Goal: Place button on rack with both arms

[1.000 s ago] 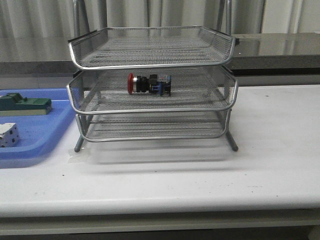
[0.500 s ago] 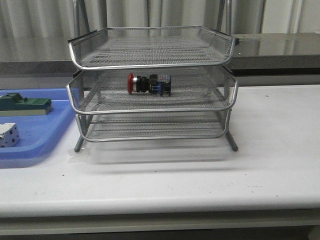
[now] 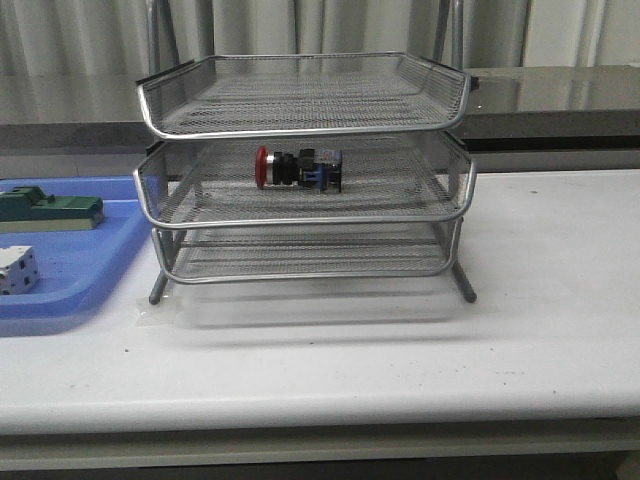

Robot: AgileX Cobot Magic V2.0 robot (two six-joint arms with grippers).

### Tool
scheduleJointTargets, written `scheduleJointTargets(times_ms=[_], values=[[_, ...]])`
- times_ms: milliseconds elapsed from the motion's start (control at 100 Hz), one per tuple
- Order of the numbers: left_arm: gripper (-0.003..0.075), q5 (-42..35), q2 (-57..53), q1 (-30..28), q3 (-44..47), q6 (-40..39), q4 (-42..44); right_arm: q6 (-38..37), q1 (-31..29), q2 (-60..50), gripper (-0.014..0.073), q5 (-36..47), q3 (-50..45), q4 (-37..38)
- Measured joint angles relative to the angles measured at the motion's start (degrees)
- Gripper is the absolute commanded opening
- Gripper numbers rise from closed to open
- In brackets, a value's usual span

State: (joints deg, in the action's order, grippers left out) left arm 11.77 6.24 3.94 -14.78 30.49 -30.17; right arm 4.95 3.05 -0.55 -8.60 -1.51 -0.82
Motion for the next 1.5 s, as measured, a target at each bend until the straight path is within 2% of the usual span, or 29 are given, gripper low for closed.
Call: scheduleJointTargets(times_ms=[110,240,500,610,740,890,1180,1500], values=[[-0.002,0.0,0.0,0.0,0.0,0.0,1.0,0.0,0.0,0.0,-0.006,0.0,0.0,0.0],[-0.002,0.0,0.0,0.0,0.1,-2.3,6.5,0.0,0.0,0.0,-0.006,0.0,0.0,0.0],[-0.002,-4.2,0.0,0.0,4.4,-23.0,26.2,0.0,0.0,0.0,-0.006,0.0,0.0,0.0],[-0.002,-7.8,0.0,0.0,7.2,-26.9,30.2,0.0,0.0,0.0,-0.006,0.0,0.0,0.0],[-0.002,-11.8,-0.9,0.0,11.2,-28.0,31.3,0.0,0.0,0.0,-0.006,0.0,0.0,0.0],[-0.002,-12.6,-4.3,-0.1,14.9,-29.1,31.6,0.0,0.0,0.0,-0.006,0.0,0.0,0.0],[-0.002,-11.8,-6.5,-0.1,15.0,-33.4,33.7,0.0,0.0,0.0,-0.006,0.1,0.0,0.0],[-0.002,-11.8,-6.5,-0.1,15.0,-34.2,34.1,0.0,0.0,0.0,-0.006,0.1,0.0,0.0]])
